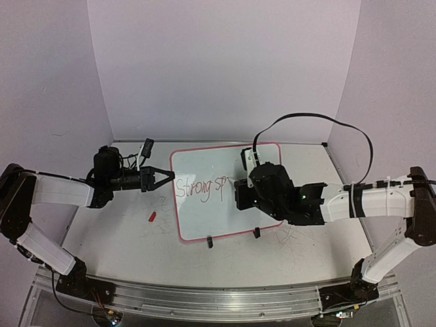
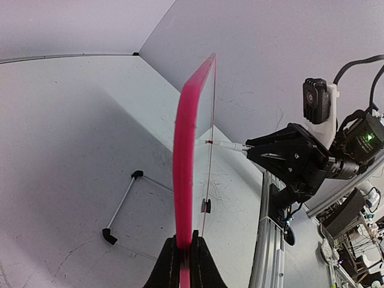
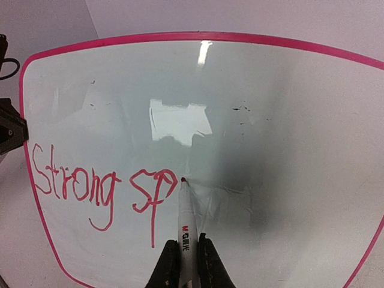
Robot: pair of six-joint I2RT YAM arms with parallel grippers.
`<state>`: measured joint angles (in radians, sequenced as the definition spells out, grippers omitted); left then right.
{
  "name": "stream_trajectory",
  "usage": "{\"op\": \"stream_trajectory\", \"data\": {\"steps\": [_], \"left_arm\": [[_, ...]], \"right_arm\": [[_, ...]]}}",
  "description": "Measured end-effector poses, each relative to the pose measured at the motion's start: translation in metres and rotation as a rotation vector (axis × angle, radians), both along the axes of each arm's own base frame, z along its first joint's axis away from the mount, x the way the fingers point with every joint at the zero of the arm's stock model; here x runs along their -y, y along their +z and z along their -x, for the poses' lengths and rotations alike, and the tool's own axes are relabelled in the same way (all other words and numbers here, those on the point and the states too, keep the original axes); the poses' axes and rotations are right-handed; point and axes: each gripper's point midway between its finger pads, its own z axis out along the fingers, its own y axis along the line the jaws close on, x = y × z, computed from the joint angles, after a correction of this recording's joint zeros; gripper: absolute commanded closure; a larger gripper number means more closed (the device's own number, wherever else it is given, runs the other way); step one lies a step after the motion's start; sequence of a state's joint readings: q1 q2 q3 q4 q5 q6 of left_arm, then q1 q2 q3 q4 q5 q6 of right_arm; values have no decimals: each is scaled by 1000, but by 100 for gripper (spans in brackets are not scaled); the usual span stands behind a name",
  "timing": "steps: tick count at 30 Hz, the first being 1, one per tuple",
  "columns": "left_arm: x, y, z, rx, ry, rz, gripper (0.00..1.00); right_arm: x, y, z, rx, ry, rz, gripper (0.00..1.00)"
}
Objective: Write a sentence on the whiteboard
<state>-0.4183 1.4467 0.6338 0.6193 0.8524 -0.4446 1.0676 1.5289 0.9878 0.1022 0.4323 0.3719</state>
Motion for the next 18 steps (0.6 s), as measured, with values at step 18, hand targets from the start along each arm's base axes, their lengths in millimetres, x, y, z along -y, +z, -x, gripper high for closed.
{"op": "stream_trajectory", "data": {"steps": [18], "left_arm": [[0, 0, 0, 1, -1, 0, 100]], "right_arm": [[-1, 4, 7, -21, 54, -31, 100]]}}
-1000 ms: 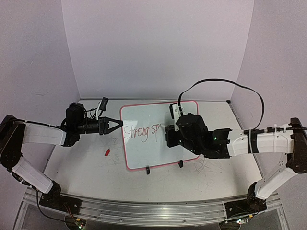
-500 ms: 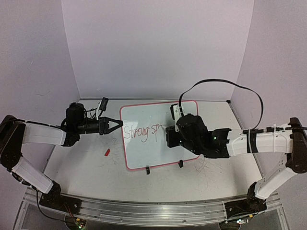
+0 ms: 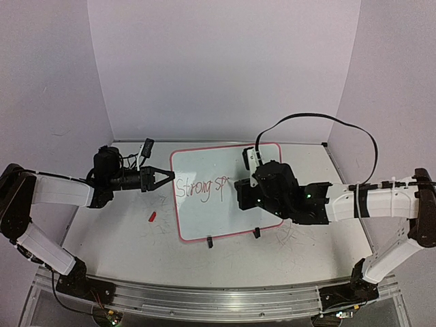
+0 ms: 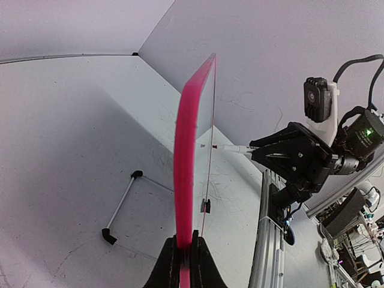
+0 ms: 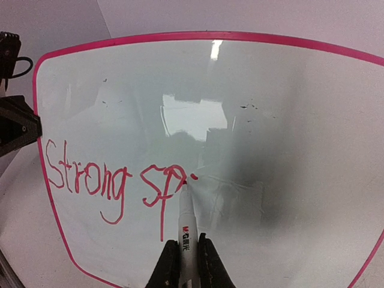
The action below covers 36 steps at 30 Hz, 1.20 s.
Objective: Write a sentence on the whiteboard
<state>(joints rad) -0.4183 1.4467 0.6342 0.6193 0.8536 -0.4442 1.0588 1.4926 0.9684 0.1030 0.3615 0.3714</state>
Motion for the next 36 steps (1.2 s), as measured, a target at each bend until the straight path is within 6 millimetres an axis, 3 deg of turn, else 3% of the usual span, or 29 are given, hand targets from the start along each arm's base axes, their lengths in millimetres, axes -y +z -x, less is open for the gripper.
{"op": "stream_trajectory", "data": {"steps": [15, 36], "left_arm": [[0, 0, 0, 0, 0, 0, 100], [0, 0, 0, -1, 1, -1, 100]], "right_arm": [[2, -10, -2, -20, -30, 9, 100], [1, -25, 11, -79, -25, 16, 100]]}}
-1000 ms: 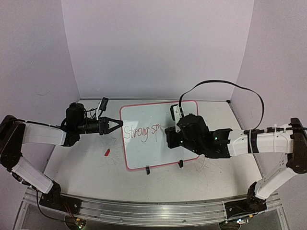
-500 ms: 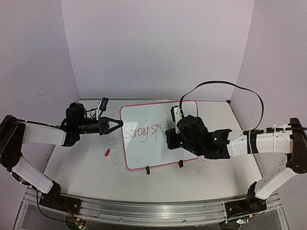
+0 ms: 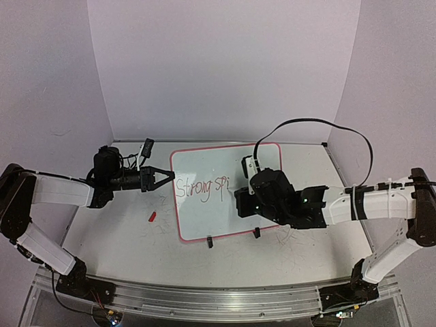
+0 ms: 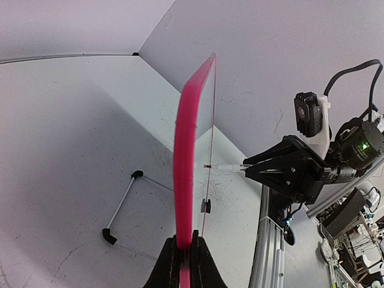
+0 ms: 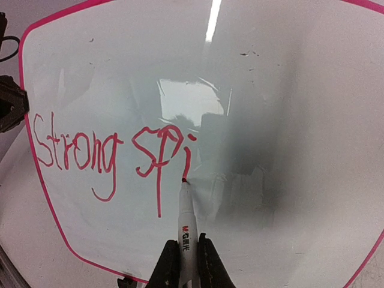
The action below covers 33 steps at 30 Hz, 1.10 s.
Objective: Write a sentence on the whiteboard
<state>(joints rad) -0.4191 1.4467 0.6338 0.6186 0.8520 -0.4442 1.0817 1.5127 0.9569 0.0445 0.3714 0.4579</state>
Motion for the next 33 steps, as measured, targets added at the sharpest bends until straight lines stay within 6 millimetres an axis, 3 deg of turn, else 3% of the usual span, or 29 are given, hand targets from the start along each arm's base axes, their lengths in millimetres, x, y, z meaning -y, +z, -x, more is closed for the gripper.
{"op": "stream_trajectory", "data": {"steps": [6, 13, 33], "left_arm": [[0, 0, 0, 1, 0, 0, 100], [0, 0, 0, 1, -1, 0, 100], [0, 0, 0, 2, -1, 0, 100]], "right_arm": [[1, 4, 1, 6, 3, -5, 100], [9, 29, -8, 47, -15, -59, 100], [10, 17, -15, 51, -20, -18, 100]]}}
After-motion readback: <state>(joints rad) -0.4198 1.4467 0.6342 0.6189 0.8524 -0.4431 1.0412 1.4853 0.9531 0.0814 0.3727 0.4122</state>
